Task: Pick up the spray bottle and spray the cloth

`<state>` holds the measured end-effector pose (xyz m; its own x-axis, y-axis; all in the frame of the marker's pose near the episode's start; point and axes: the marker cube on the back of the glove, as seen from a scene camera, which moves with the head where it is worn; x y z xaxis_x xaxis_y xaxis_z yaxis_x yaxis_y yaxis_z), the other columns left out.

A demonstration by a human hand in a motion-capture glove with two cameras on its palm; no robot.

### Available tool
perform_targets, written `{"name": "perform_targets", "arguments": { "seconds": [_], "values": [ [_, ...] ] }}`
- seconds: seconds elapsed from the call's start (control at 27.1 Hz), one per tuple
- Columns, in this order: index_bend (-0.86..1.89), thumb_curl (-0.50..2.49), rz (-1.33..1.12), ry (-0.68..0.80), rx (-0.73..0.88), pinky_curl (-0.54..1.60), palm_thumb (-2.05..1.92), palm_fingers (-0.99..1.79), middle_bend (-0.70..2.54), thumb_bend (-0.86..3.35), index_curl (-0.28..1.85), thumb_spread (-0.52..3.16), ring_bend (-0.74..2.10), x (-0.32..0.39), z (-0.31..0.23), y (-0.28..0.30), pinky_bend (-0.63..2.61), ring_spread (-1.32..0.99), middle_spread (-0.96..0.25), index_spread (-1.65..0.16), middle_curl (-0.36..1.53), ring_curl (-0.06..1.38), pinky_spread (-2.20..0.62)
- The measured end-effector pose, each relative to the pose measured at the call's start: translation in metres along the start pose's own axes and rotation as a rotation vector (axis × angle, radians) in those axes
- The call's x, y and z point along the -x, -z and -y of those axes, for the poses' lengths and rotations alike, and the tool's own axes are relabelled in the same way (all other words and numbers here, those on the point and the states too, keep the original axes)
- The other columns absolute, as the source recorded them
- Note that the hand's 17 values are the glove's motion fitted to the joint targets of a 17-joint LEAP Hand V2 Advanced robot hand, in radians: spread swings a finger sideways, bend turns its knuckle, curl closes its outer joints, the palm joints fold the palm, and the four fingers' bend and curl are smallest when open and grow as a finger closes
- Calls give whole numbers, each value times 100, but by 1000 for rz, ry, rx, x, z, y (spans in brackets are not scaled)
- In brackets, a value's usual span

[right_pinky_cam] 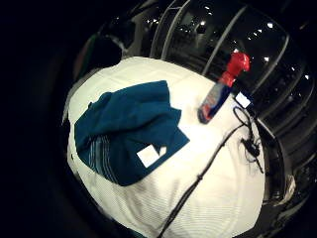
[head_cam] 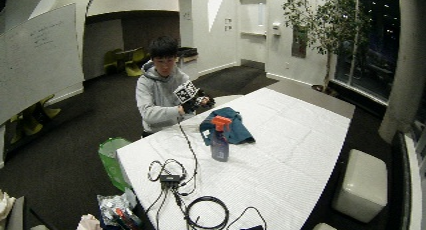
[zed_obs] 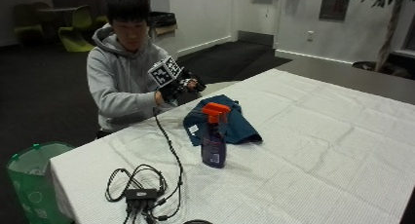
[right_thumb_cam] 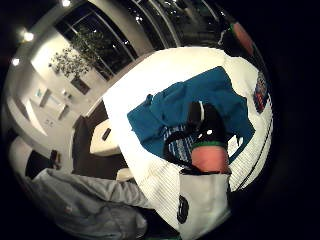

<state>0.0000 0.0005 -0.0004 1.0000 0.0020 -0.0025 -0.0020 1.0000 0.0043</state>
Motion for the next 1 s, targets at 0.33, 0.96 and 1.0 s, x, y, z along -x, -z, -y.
{"name": "perform_targets", "arguments": {
  "seconds": [0.33, 0.96, 1.0],
  "values": [
    [22, 23, 20, 15, -52, 18, 69, 76, 34, 39, 22, 71, 33, 3, -6, 2, 26, -4, -6, -22, 21, 21, 12],
    [13, 34, 95, 36, -227, 26, 75, 74, 29, 28, 28, 97, 32, -6, -20, 17, 23, -6, -7, -26, 30, 28, 14],
    [12, 35, 99, 31, -235, 26, 75, 74, 29, 27, 28, 98, 32, -7, -22, 18, 23, -6, -7, -26, 31, 29, 14]
  ]
}}
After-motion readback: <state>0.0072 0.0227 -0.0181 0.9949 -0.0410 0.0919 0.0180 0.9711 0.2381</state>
